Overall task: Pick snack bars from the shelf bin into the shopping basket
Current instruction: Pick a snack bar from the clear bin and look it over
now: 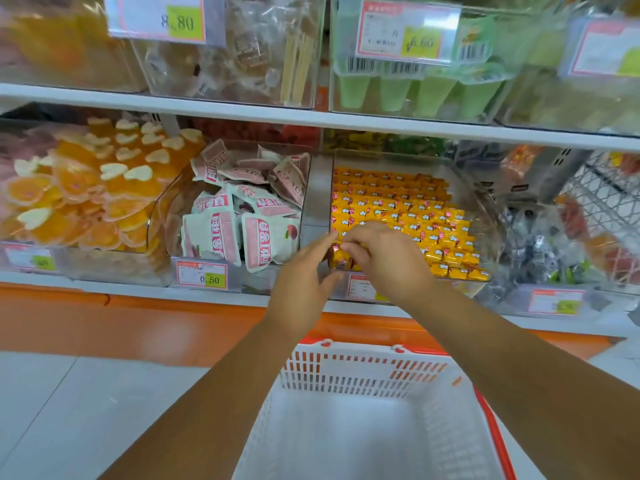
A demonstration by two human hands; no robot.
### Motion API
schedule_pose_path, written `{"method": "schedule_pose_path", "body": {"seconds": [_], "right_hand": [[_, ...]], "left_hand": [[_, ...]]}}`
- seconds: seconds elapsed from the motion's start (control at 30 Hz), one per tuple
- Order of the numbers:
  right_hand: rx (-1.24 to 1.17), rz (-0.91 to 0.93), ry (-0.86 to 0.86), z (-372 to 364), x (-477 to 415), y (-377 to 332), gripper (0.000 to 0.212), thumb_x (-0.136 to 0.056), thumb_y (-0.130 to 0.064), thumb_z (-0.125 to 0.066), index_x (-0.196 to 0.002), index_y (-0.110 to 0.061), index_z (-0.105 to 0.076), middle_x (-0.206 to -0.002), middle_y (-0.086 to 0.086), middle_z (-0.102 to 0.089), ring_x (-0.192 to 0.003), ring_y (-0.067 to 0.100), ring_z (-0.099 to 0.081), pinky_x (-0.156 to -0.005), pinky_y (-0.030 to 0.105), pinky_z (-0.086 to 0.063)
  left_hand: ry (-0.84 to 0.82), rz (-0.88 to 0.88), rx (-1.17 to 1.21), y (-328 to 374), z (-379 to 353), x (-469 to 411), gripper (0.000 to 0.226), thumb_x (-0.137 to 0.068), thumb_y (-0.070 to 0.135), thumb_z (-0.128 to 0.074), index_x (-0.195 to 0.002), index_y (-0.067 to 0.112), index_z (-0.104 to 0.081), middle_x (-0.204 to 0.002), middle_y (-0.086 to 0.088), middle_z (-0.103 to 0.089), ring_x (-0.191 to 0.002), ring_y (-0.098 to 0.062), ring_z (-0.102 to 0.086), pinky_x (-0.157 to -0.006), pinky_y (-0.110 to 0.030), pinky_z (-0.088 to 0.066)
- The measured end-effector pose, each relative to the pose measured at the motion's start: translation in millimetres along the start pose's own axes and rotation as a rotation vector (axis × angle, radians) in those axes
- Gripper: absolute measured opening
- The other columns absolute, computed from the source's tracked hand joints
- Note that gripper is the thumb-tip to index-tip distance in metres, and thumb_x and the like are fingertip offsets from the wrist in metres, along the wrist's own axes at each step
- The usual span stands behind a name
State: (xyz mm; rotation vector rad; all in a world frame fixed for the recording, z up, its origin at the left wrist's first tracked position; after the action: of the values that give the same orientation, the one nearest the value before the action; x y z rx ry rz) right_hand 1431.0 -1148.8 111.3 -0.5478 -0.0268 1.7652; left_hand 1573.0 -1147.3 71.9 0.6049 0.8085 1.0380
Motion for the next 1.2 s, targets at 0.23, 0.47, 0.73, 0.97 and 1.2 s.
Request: {"method": "schedule_pose_path", "body": {"seconds": [0.23,0.47,0.73,0.97,1.2], "right_hand": [[-0.51,-0.115,0.364,50,59,-12,0.016,-0.097,-0.019,-0.06,-0.094,-0.032,-0.069,-0.09,-0.014,-0.068,-0.086,0.006,-0.063,-0.075,0.027,-0.053],[-1.143,-0.529,0.232,69,121,-21,0.013,-0.1,-0.015,-0.052,-0.092,-0.014,-0.061,-0.084,0.005,-0.073,-0.076,0.021,-0.072,-0.07,0.037,-0.061],[-1.399,-0.58,0.099,59,124,-14,0.032,-0.075,-0.023,-0.074,-0.095,-0.007,-0.055,-0.088,0.017,-0.074,-0.08,0.033,-0.073,-0.069,0.035,-0.058],[-1.614,-0.596,-0.034,51,118,0,0.028,-0.079,-0.013,-0.065,-0.103,-0.001,-0.057,-0.107,0.023,-0.071,-0.098,0.038,-0.071,-0.075,0.031,-0.06],[-1.618,-0.598,-0.07,57,110,7,0.016,-0.096,-0.008,-0.049,-0.106,-0.001,-0.058,-0.109,0.022,-0.071,-0.097,0.035,-0.072,-0.077,0.032,-0.061]], "left_hand": [[-0.061,0.04,0.013,37,21,24,0.059,-0.093,0.033,-0.065,-0.147,0.033,-0.041,-0.152,0.015,-0.033,-0.138,-0.001,-0.029,-0.112,-0.023,-0.025],[-0.168,0.161,0.297,73,21,79,0.03,-0.088,0.032,-0.072,-0.11,0.051,-0.061,-0.097,0.003,-0.069,-0.088,-0.019,-0.07,-0.075,-0.046,-0.06],[-0.098,0.416,0.789,71,30,89,0.034,-0.077,0.018,-0.074,-0.11,0.024,-0.066,-0.111,-0.004,-0.073,-0.096,-0.029,-0.072,-0.083,-0.038,-0.06],[-0.106,0.479,0.895,57,36,70,0.026,-0.096,0.006,-0.052,-0.115,0.013,-0.067,-0.108,-0.012,-0.074,-0.099,-0.029,-0.072,-0.08,-0.029,-0.06],[-0.163,0.469,0.871,54,31,54,0.033,-0.102,0.007,-0.043,-0.126,0.017,-0.064,-0.113,-0.012,-0.073,-0.102,-0.028,-0.071,-0.085,-0.032,-0.059]]}}
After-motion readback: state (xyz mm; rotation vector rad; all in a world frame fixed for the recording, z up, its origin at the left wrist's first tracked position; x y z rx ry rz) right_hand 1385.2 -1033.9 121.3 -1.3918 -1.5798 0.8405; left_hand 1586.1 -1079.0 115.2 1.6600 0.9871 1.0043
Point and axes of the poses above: each hand's wrist, its own x-axis away from the middle knuckle, its own z-axis out of the back of the hand, y = z × x, the point moved 3 cm from there along -x, towards the middle knuckle
